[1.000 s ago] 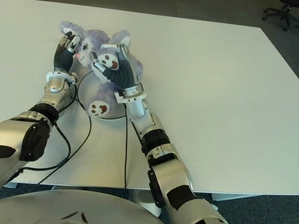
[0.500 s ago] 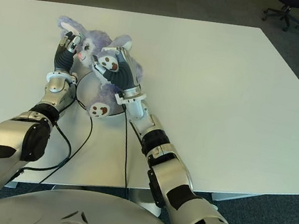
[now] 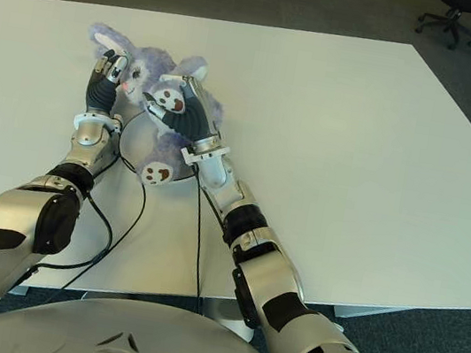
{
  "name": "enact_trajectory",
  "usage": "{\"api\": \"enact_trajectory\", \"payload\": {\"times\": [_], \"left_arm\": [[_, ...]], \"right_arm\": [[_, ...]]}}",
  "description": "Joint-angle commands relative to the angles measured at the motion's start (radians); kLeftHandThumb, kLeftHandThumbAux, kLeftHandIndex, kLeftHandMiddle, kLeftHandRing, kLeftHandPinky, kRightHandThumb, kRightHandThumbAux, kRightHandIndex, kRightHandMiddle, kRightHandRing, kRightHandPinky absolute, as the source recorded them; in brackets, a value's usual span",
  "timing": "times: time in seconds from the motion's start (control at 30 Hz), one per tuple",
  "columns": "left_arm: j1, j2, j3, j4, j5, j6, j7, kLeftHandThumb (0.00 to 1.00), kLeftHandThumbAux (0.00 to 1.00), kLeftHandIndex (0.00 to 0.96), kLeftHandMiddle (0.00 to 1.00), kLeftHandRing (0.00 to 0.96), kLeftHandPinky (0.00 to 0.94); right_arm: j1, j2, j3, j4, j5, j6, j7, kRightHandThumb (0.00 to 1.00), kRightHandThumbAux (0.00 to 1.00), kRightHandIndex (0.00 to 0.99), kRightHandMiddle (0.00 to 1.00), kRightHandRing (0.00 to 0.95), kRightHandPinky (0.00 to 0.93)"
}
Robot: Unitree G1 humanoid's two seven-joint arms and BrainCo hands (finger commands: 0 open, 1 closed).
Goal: Put the doll into the plate.
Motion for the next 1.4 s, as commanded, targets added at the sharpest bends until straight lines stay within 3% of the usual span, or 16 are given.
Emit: {"api": "enact_trajectory", "payload": {"times": [0.03, 0.23, 0.27, 0.3, 0.4, 0.67, 0.9, 1.23, 1.4], "left_arm": [[0.126, -0.044, 0.002, 0.076, -0.006, 0.029, -0.036, 0.0, 0.36, 0.0, 0.094, 0.092, 0.051], [0.126, -0.045, 0.006, 0.076, -0.013, 0.022, -0.05, 0.0, 0.348, 0.0, 0.083, 0.09, 0.055], [0.127, -0.046, 0.007, 0.076, -0.014, 0.02, -0.051, 0.0, 0.353, 0.0, 0.077, 0.087, 0.074], [0.126, -0.048, 0.01, 0.076, -0.016, 0.018, -0.052, 0.0, 0.357, 0.0, 0.075, 0.085, 0.078], [0.126, -0.053, 0.023, 0.075, -0.032, 0.01, -0.062, 0.0, 0.368, 0.0, 0.071, 0.079, 0.073], [0.123, -0.06, 0.042, 0.076, -0.046, 0.009, -0.08, 0.0, 0.385, 0.0, 0.078, 0.09, 0.076], [0.125, -0.057, 0.028, 0.077, -0.023, 0.014, -0.058, 0.0, 0.379, 0.0, 0.083, 0.091, 0.036], [0.127, -0.05, 0.019, 0.078, -0.003, 0.02, -0.045, 0.0, 0.362, 0.0, 0.099, 0.113, 0.058], [0.128, -0.046, 0.009, 0.079, 0.007, 0.014, -0.037, 0.0, 0.346, 0.0, 0.129, 0.15, 0.059]], "right_arm": [[0.089, -0.002, 0.019, -0.005, 0.016, 0.139, 0.104, 0.672, 0.724, 0.413, 0.669, 0.689, 0.682], [0.104, -0.012, 0.023, -0.037, 0.035, 0.211, 0.188, 0.666, 0.729, 0.403, 0.555, 0.57, 0.56], [0.105, -0.014, 0.025, -0.039, 0.038, 0.219, 0.202, 0.306, 0.639, 0.248, 0.494, 0.516, 0.529], [0.106, -0.016, 0.027, -0.043, 0.039, 0.229, 0.214, 0.193, 0.608, 0.185, 0.454, 0.482, 0.479], [0.106, -0.021, 0.031, -0.052, 0.033, 0.247, 0.224, 0.115, 0.572, 0.129, 0.392, 0.426, 0.399], [0.104, -0.034, 0.043, -0.062, 0.0, 0.251, 0.197, 0.037, 0.533, 0.112, 0.274, 0.285, 0.241], [0.106, -0.043, 0.054, -0.07, -0.014, 0.246, 0.178, 0.028, 0.542, 0.111, 0.226, 0.255, 0.254], [0.105, -0.049, 0.062, -0.07, -0.028, 0.24, 0.157, 0.018, 0.497, 0.104, 0.175, 0.202, 0.198], [0.107, -0.047, 0.062, -0.065, -0.027, 0.217, 0.13, 0.013, 0.452, 0.042, 0.106, 0.115, 0.094]]}}
